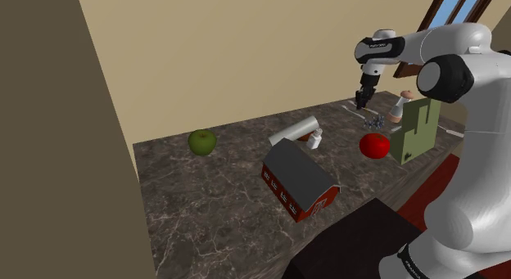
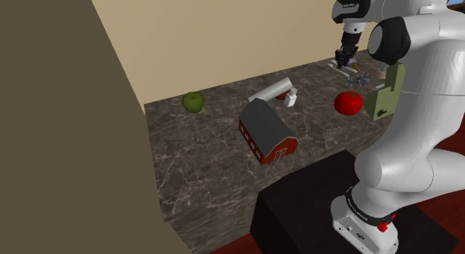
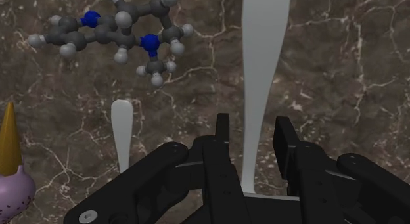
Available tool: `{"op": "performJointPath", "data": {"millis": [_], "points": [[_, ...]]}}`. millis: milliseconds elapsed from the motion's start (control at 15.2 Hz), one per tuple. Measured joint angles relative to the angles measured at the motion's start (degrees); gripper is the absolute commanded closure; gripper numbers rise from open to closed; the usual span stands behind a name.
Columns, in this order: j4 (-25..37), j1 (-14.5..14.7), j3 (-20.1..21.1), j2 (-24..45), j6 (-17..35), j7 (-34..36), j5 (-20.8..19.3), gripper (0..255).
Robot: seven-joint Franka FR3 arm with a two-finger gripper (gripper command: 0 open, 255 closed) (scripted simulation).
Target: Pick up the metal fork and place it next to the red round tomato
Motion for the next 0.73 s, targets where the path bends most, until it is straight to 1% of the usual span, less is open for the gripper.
{"op": "performJointPath", "data": {"millis": [726], "points": [[-5.77, 0.19, 0.27, 1.77, 7.51, 0.32, 0.29, 255]]}}
